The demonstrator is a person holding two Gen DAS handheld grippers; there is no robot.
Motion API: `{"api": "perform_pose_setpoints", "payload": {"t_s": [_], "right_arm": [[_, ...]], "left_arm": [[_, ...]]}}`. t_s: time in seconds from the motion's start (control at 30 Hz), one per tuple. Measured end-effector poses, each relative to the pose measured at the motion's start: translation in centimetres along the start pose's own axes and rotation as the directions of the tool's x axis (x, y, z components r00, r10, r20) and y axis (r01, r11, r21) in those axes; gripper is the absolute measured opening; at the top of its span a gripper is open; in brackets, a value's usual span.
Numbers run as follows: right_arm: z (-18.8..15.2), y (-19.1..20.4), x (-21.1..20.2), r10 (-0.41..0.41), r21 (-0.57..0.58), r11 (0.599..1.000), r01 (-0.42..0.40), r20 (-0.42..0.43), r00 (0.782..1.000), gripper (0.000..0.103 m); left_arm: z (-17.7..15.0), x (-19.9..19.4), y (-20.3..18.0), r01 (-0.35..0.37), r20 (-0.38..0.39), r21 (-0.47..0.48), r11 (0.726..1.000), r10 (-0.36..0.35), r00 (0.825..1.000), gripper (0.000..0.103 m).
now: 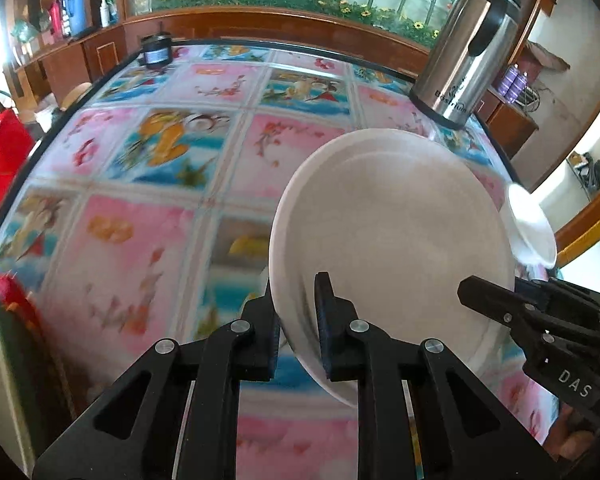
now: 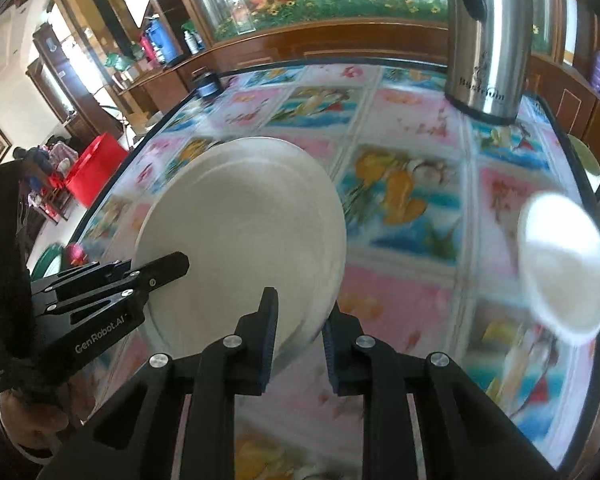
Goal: Organize plates and bowls
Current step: 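Lift the white bowl and carry it to the basin stack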
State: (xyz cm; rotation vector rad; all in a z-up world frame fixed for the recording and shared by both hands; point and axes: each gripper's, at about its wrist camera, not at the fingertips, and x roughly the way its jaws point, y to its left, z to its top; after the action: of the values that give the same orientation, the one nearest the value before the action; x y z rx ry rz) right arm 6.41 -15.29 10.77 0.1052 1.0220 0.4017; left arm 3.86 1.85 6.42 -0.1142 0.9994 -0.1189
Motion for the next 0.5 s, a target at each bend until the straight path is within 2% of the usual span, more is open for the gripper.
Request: {"api": "perform_pose_setpoints", "payload": {"t_s": [0.23, 0.5], "right_arm": [[-3.8, 2.5, 0.0, 0.029, 0.014, 0.999, -0.029, -0.013, 0.999, 0.023], [-5.8, 4.9, -0.5, 0.047, 0.012, 0.999, -0.047, -0.014, 0.999, 0.023]], "left_arm": [[-3.5, -2.4, 1.7, -0.037, 0.027, 0.006, 0.999, 0.036, 0.999, 0.015], [-5.5, -4.5, 3.3, -0.045, 0.055, 0.006, 0.999, 0.045, 0.997, 0.015]]}}
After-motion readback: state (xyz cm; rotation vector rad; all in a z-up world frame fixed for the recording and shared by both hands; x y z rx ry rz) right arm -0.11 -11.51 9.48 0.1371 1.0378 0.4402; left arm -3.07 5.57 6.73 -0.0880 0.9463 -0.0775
